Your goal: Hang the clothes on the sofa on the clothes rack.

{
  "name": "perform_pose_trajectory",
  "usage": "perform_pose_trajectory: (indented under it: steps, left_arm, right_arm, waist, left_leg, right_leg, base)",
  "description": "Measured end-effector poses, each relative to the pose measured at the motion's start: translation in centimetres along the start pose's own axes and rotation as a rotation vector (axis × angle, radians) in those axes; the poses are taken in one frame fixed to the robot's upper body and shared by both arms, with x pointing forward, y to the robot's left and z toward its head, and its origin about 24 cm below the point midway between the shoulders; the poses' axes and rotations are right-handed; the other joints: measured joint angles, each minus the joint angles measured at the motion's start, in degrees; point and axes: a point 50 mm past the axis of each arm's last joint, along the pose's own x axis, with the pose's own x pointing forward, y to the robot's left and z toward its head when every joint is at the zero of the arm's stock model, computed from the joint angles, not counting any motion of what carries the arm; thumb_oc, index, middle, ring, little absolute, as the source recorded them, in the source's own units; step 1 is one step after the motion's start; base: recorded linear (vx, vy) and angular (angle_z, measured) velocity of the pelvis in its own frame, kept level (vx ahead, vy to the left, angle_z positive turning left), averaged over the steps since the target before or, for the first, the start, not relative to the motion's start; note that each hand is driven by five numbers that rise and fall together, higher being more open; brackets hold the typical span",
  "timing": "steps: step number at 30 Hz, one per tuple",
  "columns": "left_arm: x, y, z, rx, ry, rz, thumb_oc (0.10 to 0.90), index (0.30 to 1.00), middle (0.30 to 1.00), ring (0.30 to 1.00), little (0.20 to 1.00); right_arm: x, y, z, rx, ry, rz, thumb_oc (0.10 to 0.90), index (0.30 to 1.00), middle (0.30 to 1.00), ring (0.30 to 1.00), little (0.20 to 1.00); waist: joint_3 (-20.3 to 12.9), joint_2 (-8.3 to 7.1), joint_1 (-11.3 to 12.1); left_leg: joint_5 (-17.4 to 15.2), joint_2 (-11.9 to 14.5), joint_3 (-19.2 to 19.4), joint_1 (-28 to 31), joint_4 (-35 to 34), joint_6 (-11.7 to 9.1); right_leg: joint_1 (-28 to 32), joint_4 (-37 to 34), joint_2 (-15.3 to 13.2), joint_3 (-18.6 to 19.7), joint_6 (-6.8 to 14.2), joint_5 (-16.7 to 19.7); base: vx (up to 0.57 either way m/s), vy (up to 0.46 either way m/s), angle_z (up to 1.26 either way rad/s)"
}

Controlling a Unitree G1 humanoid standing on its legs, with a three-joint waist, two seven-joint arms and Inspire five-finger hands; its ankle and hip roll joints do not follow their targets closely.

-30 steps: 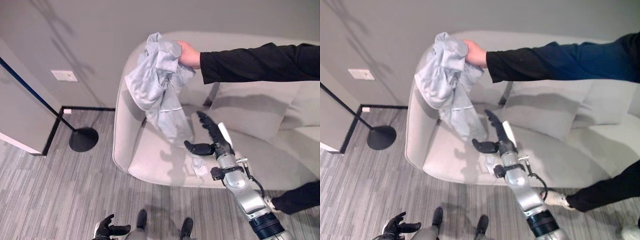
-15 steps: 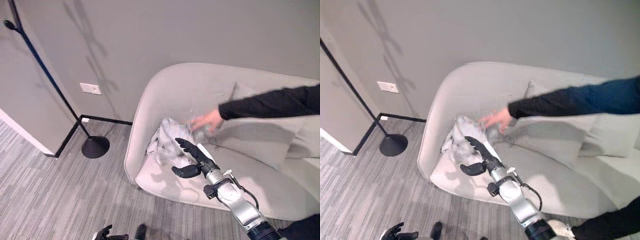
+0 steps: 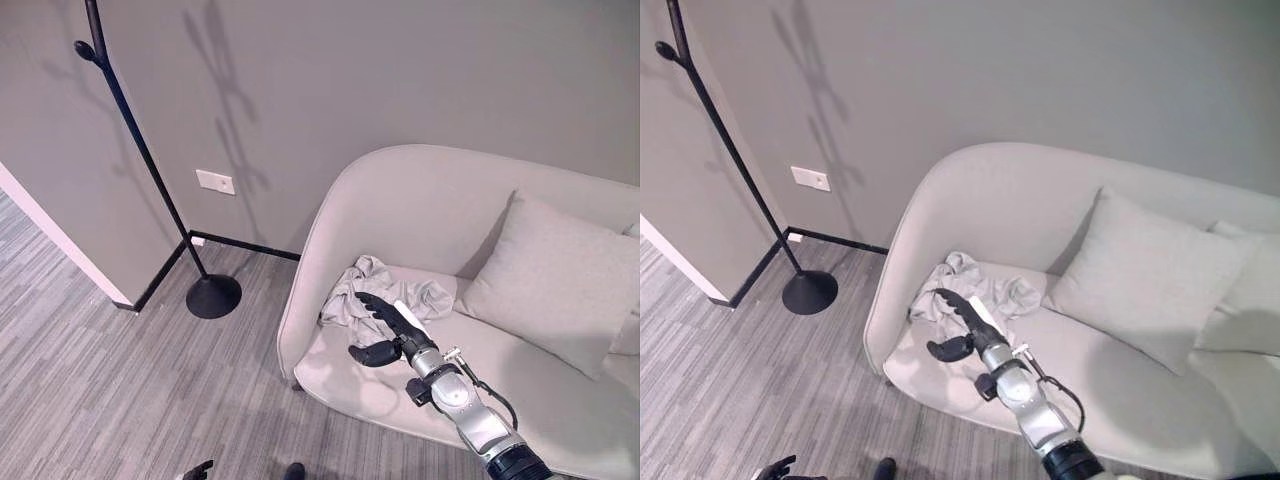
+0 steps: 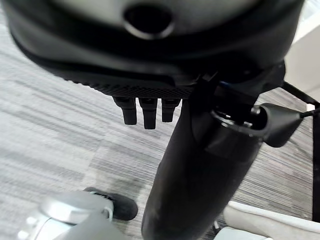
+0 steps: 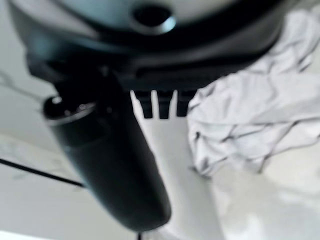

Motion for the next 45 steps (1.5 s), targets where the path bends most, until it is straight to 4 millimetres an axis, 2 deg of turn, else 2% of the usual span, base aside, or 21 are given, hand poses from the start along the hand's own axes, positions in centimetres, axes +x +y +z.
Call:
perform_pose_trajectory:
  steps: [1, 3, 5, 6, 8, 10, 12, 14, 17, 18, 19, 21, 23, 29, 30, 32, 35, 38, 41, 42, 45]
  left_arm:
    - [0.0, -0.1, -0.2, 0.015, 0.007, -0.01, 0.8, 0.9, 0.9, 0.9, 0.9]
    - [0.0, 0.6, 0.1, 0.033, -0.009, -0.002, 0.8, 0.9, 0.9, 0.9, 0.9]
    - [0.1, 1.7, 0.0, 0.046, -0.007, 0.019, 0.8, 0.9, 0.9, 0.9, 0.9]
    - [0.0, 2.3, -0.6, 0.048, 0.017, 0.034, 0.8, 0.9, 0.9, 0.9, 0.9]
    - [0.0, 2.3, -0.8, 0.039, 0.034, 0.036, 0.8, 0.9, 0.9, 0.9, 0.9]
    - [0.2, 1.3, 0.1, 0.026, 0.01, 0.015, 0.8, 0.9, 0.9, 0.9, 0.9]
    - [0.3, 0.1, 1.0, 0.06, -0.013, -0.02, 0.8, 0.9, 0.9, 0.9, 0.9]
    - [0.4, -0.2, 2.0, 0.084, -0.041, -0.032, 0.8, 0.9, 0.9, 0.9, 0.9]
    - [0.7, 0.8, 3.0, 0.094, -0.068, -0.007, 0.8, 0.9, 0.9, 0.9, 0.9]
    - [0.8, 1.5, 3.3, 0.098, -0.071, 0.01, 0.8, 0.9, 0.9, 0.9, 0.9]
    - [0.6, 0.4, 3.2, 0.055, -0.078, -0.007, 0.8, 0.9, 0.9, 0.9, 0.9]
    - [0.5, -0.7, 2.9, 0.013, -0.074, -0.037, 0.8, 0.9, 0.9, 0.9, 0.9]
    - [0.3, -1.9, 3.0, 0.055, -0.095, -0.06, 0.8, 0.9, 0.9, 0.9, 0.9]
    - [0.1, -3.3, 6.6, 0.107, -0.248, -0.105, 0.8, 0.9, 0.9, 0.9, 0.9]
    - [-0.3, -4.4, 8.0, 0.107, -0.323, -0.137, 0.8, 0.9, 0.9, 0.9, 0.9]
    - [-0.4, -5.2, 8.9, 0.095, -0.346, -0.152, 0.8, 0.9, 0.9, 0.9, 0.9]
    - [-0.7, -5.4, 10.0, 0.11, -0.409, -0.145, 0.8, 0.9, 0.9, 0.9, 0.9]
    - [-0.7, -5.1, 12.0, 0.118, -0.464, -0.118, 0.8, 0.9, 0.9, 0.9, 0.9]
    - [-1.0, -5.2, 13.6, 0.137, -0.522, -0.103, 0.8, 0.9, 0.9, 0.9, 0.9]
    - [-1.1, -5.3, 13.9, 0.141, -0.536, -0.1, 0.8, 0.9, 0.9, 0.9, 0.9]
    - [-1.5, -5.7, 15.0, 0.189, -0.586, -0.109, 0.8, 0.9, 0.9, 0.9, 0.9]
  right_arm:
    - [0.0, -0.2, -0.7, -0.033, 0.03, -0.01, 0.8, 0.9, 0.9, 0.9, 0.9]
    - [0.0, -0.4, -2.0, -0.099, 0.089, -0.013, 0.8, 0.9, 0.9, 0.9, 0.9]
    - [0.2, -0.9, -2.5, -0.147, 0.12, -0.029, 0.8, 0.9, 0.9, 0.9, 0.9]
    - [1.4, -1.7, -2.8, -0.194, 0.149, -0.055, 0.8, 0.9, 0.9, 0.9, 0.9]
    - [2.3, -3.9, -4.2, -0.283, 0.253, -0.117, 0.8, 0.9, 0.9, 0.9, 0.9]
    - [2.9, -7.4, -4.4, -0.397, 0.312, -0.209, 0.8, 0.9, 0.9, 0.9, 0.9]
    - [3.5, -10.4, -3.8, -0.453, 0.337, -0.296, 0.8, 0.9, 0.9, 0.9, 0.9]
    - [3.2, -11.5, -4.3, -0.478, 0.389, -0.317, 0.8, 0.9, 0.9, 0.9, 0.9]
    - [3.3, -10.2, -4.9, -0.474, 0.41, -0.291, 0.8, 0.9, 0.9, 0.9, 0.9]
    - [3.2, -9.4, -5.4, -0.487, 0.431, -0.26, 0.8, 0.9, 0.9, 0.9, 0.9]
    - [3.2, -9.0, -5.6, -0.468, 0.443, -0.255, 0.8, 0.9, 0.9, 0.9, 0.9]
    - [3.9, -8.8, -4.5, -0.451, 0.399, -0.257, 0.8, 0.9, 0.9, 0.9, 0.9]
    - [4.4, -8.5, -4.3, -0.446, 0.4, -0.251, 0.8, 0.9, 0.9, 0.9, 0.9]
    - [4.4, -9.8, -4.2, -0.434, 0.436, -0.303, 0.8, 0.9, 0.9, 0.9, 0.9]
    - [4.8, -10.9, -3.5, -0.44, 0.43, -0.351, 0.8, 0.9, 0.9, 0.9, 0.9]
    - [5.1, -11.3, -2.8, -0.444, 0.412, -0.378, 0.8, 0.9, 0.9, 0.9, 0.9]
    - [5.5, -12.5, -1.9, -0.452, 0.401, -0.441, 0.8, 0.9, 0.9, 0.9, 0.9]
    - [6.2, -14.9, 0.7, -0.455, 0.355, -0.561, 0.8, 0.9, 0.9, 0.9, 0.9]
    - [6.8, -15.7, 2.7, -0.473, 0.289, -0.636, 0.8, 0.9, 0.9, 0.9, 0.9]
    - [6.9, -15.8, 3.0, -0.482, 0.279, -0.642, 0.4, 0.3, 0.3, 0.3, 0.3]
    - [7.2, -15.4, 3.3, -0.581, 0.285, -0.621, 0.4, 0.3, 0.3, 0.3, 0.3]
  waist:
    - [0.8, 0.89, -0.3]
    - [1.7, 0.64, -0.2]
    - [2.4, -0.54, -0.2]
    - [3.1, -1.15, -0.4]
    - [3.5, -1.34, -0.3]
    - [5.2, -0.62, 1.3]
    - [7.1, 1.39, 1.6]
    - [7.3, 1.53, 1.3]
    - [7.4, -1.37, 1.6]
    - [6.6, -3.08, 1.3]
    - [6.2, -1.28, 1.6]
    - [6.0, -0.47, 1.5]
    - [6.3, 0.0, 1.3]
    - [7.8, 2.38, 1.3]
    - [9.2, 4.92, 2.4]
    - [10.8, 6.81, 3.1]
    - [12.2, 7.06, 3.4]
    - [15.0, 6.19, 4.3]
    - [16.7, 5.06, 4.1]
    - [16.8, 5.02, 3.6]
    - [16.8, 4.92, 2.6]
  left_leg:
    - [0.4, 0.3, 0.1, 0.9, 0.7, 1.4]
    - [0.2, -0.1, -0.4, 2.8, 0.7, 3.7]
    - [0.7, -0.3, -0.2, 3.2, 0.7, 3.4]
    - [0.6, -0.3, -0.3, 4.0, 0.7, 3.3]
    - [0.2, -1.0, -0.4, 4.6, 0.9, 3.1]
    - [-0.2, -1.2, -1.6, 5.0, 1.1, 3.1]
    - [-2.3, -0.7, -4.4, 4.2, 2.9, 1.9]
    - [-2.9, -0.6, -7.8, 2.9, 3.4, 1.0]
    - [-4.2, 0.0, -11.0, 2.0, 4.6, -1.5]
    - [-5.1, -0.2, -13.0, 1.3, 5.3, -2.8]
    - [-6.3, 4.0, -13.9, 0.2, 5.8, -4.8]
    - [-6.9, 6.8, -12.1, -1.2, 7.1, -6.1]
    - [-5.4, 10.4, -11.5, -3.9, 7.8, -8.7]
    - [-4.3, 12.5, -11.9, -9.8, 7.9, -11.0]
    - [-4.1, 12.7, -11.9, -13.3, 7.8, -11.2]
    - [-4.1, 12.7, -11.9, -14.6, 7.3, -11.3]
    - [-2.6, 12.2, -13.0, -18.0, 6.4, -11.9]
    - [-0.6, 11.9, -13.0, -21.5, 5.4, -12.2]
    - [0.8, 11.5, -12.9, -24.1, 4.6, -12.2]
    - [1.1, 11.2, -13.0, -24.7, 4.5, -12.2]
    - [1.5, 11.0, -13.1, -25.7, 4.4, -12.2]
  right_leg:
    - [-1.8, 6.2, -1.2, -0.4, 0.6, -0.9]
    - [-7.4, 17.5, -1.9, 0.2, 3.4, -6.0]
    - [-10.6, 18.8, 0.6, 0.8, 3.4, -8.2]
    - [-12.1, 16.1, 4.0, 0.9, 3.5, -8.9]
    - [-12.0, 10.5, 5.8, -0.1, 2.3, -8.1]
    - [-13.6, 6.2, 4.5, 0.6, 2.2, -5.9]
    - [-14.6, -1.7, 2.0, 8.5, 4.5, -1.9]
    - [-13.5, -7.4, -0.2, 11.4, 4.4, 0.2]
    - [-9.4, -10.5, 0.1, 10.3, 3.5, 0.8]
    - [-7.5, -12.3, 0.8, 11.0, 2.1, 4.0]
    - [-7.5, -12.2, 4.5, 9.5, 0.7, 7.4]
    - [-8.2, -12.1, 8.0, 8.2, -1.3, 6.5]
    - [-8.8, -12.2, 11.1, 6.2, -3.1, 5.2]
    - [-12.6, -12.2, 13.3, 2.0, -4.7, 4.6]
    - [-15.4, -12.2, 13.5, 0.9, -5.7, 5.2]
    - [-16.2, -12.2, 13.3, 0.0, -5.9, 5.8]
    - [-19.3, -12.2, 12.5, -0.9, -5.2, 6.0]
    - [-23.3, -12.2, 12.0, -0.6, -5.4, 7.4]
    - [-26.5, -12.2, 11.7, -0.2, -5.6, 8.4]
    - [-27.0, -12.2, 11.5, -0.2, -5.6, 8.5]
    - [-28.1, -12.2, 11.3, 0.0, -5.6, 8.7]
  base:
    - [0.01, 0.071, 0.12]
    - [0.03, 0.056, 0.0]
    - [0.11, -0.011, 0.02]
    - [0.11, -0.049, 0.0]
    - [0.08, -0.081, 0.23]
    - [0.12, -0.128, 0.27]
    - [0.25, -0.235, 0.43]
    - [0.18, -0.179, 0.81]
    - [0.14, -0.171, 0.75]
    - [0.18, -0.241, 1.03]
    - [0.16, -0.245, 0.74]
    - [0.08, -0.24, 0.18]
    - [0.01, -0.208, 0.23]
    - [0.0, -0.094, 0.36]
    - [-0.04, -0.057, 0.41]
    - [-0.03, -0.071, 0.32]
    - [-0.01, -0.024, 0.25]
    - [-0.01, 0.0, 0.03]
    - [0.0, 0.0, 0.0]
    - [0.0, -0.012, 0.03]
    - [0.0, -0.004, 0.01]
